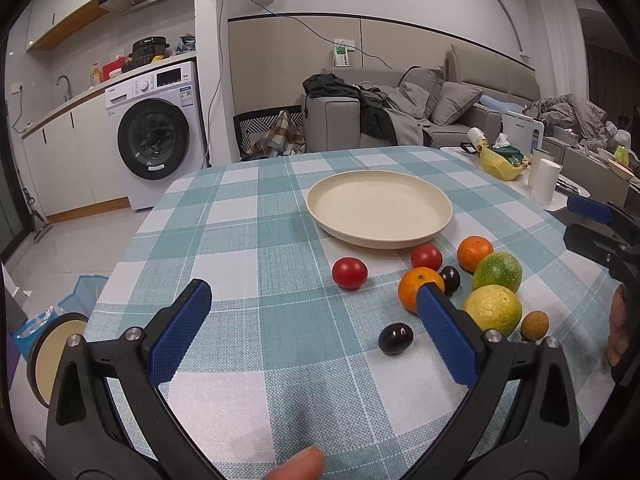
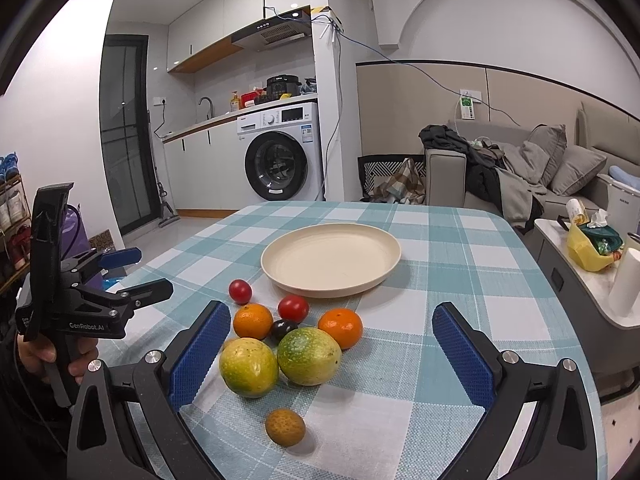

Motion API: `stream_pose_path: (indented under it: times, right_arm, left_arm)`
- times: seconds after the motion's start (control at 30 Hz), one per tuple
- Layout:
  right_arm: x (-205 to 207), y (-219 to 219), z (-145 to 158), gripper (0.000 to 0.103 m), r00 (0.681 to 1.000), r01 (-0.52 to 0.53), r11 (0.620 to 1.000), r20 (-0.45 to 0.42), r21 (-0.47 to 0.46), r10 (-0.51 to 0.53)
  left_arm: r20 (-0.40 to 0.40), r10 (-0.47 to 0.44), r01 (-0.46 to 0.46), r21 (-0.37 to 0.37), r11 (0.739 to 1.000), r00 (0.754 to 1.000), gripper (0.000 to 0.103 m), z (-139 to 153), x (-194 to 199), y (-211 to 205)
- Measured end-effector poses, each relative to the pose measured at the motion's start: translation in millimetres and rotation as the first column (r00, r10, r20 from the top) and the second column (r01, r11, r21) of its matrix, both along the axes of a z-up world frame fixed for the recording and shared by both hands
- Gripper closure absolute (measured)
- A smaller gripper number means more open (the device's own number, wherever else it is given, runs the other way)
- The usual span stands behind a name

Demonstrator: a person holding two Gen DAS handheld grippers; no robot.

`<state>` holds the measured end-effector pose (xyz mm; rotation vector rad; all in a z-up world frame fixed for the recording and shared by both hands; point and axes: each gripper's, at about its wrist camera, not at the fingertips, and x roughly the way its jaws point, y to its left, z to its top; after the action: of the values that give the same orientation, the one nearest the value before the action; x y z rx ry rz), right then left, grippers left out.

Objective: Organize fruits

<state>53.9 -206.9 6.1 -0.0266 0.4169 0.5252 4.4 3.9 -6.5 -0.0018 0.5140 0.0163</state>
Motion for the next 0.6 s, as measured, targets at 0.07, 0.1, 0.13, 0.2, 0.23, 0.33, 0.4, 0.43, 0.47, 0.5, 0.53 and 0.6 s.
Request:
stream_pose_path:
  times: [0.07, 0.1, 0.13, 0.2, 0.23, 0.33, 0.4, 0.43, 0.47, 0.5, 0.53, 0.6]
  right_arm:
    - [2, -1, -1, 0.000, 1.000, 0.013, 1.000, -0.010, -0.001, -0.013]
    - [4, -1, -1, 0.000, 1.000, 0.017, 1.000, -0.016, -0.002, -0.017]
    - [5, -2, -1, 0.000, 1.000, 0.018, 1.000, -0.022, 0.000, -0.018]
    - [7, 0, -3, 0.000, 0.999, 0.025, 1.000, -0.030, -0.006, -0.025]
    - [7, -1, -3, 0.000, 0.999, 0.026, 1.000, -0.033, -0.007, -0.026]
    - [9, 0, -5, 0.000, 0.998, 0.025, 1.000, -0.052, -0.013, -0.025]
    - [13, 2, -7, 0.000, 0.997, 0.027, 0.999, -0.076, -0.035, -0.029]
    - [14, 2, -8, 0.000, 0.996, 0.029, 0.998, -0.088, -0.047, -0.033]
    - [14, 3, -10, 0.000, 0.995, 0.027, 0.998, -0.099, -0.055, -0.032]
    - [14, 4, -11, 0.000, 0.994, 0.021, 0.998, -0.110, -0.060, -0.027]
    - [15, 5, -12, 0.000, 0.992, 0.013, 0.998, -0.127, -0.068, -0.021]
    - [16, 8, -15, 0.000, 0.988, -0.004, 0.997, -0.152, -0.080, -0.009]
  left_arm:
    - [-0.002, -0.005, 0.005, -0.001, 1.000, 1.000, 0.001, -2, 0, 7]
    - [-0.002, -0.005, 0.005, 0.002, 1.000, 1.000, 0.001, -1, 0, 6]
    - [-0.004, -0.006, 0.006, 0.003, 1.000, 1.000, 0.001, -2, 0, 10]
    - [-0.007, -0.012, 0.012, 0.000, 1.000, 1.000, 0.001, -3, -1, 13]
    - [-0.010, -0.013, 0.013, -0.002, 1.000, 1.000, 0.001, -4, 0, 17]
    - [-0.016, -0.014, 0.014, -0.007, 1.000, 1.000, 0.001, -5, -4, 27]
    - [-0.025, -0.016, 0.016, -0.012, 1.000, 1.000, 0.001, -7, -4, 38]
    - [-0.038, -0.029, 0.028, -0.016, 0.999, 0.999, 0.001, -6, -3, 38]
    - [-0.051, -0.036, 0.035, -0.017, 0.999, 0.998, 0.001, -7, -2, 41]
    - [-0.059, -0.038, 0.037, -0.014, 0.999, 0.998, 0.001, -8, -2, 45]
    - [-0.059, -0.040, 0.039, -0.013, 0.999, 0.997, 0.001, -7, -3, 47]
    - [-0.053, -0.043, 0.043, -0.009, 0.999, 0.998, 0.001, -6, -1, 49]
